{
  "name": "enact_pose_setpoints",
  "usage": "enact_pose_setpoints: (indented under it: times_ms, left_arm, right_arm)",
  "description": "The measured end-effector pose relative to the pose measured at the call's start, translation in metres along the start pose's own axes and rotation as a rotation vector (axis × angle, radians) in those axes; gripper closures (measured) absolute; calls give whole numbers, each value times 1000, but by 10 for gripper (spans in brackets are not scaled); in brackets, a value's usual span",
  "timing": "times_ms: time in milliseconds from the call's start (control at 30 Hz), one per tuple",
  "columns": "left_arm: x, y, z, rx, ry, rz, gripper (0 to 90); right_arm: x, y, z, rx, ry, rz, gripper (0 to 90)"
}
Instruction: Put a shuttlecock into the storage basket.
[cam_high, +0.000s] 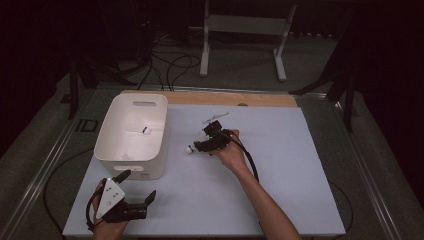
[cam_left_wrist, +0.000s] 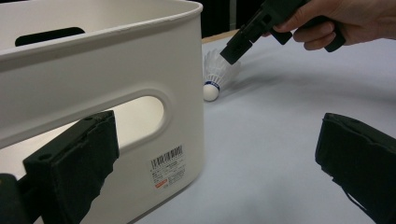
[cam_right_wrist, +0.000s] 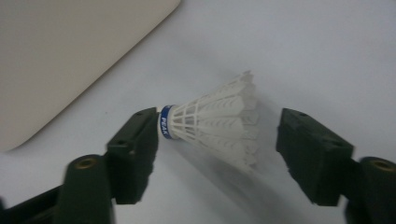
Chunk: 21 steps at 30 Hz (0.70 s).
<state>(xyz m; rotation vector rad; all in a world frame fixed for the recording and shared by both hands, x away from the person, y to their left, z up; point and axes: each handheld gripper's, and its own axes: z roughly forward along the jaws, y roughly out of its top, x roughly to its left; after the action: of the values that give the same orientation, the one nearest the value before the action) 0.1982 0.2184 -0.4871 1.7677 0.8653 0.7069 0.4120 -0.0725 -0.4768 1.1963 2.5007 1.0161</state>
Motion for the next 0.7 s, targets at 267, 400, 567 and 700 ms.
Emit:
enact_pose_setpoints:
  times_ms: [267, 400, 567, 700]
  left_arm:
    - [0, 0, 0, -2, 0, -1, 3]
    - [0, 0, 0, -1, 1, 1, 3]
    - [0, 0, 0, -2, 1, 1, 3]
    - [0, 0, -1, -2, 2, 1, 3]
  right_arm:
    - [0, -1, 6, 26, 36, -7, 499]
    - [0, -1, 8, 28, 58, -10, 555]
    - [4, -1, 7, 22, 82, -17, 675]
    - [9, 0, 8, 17, 87, -43, 739]
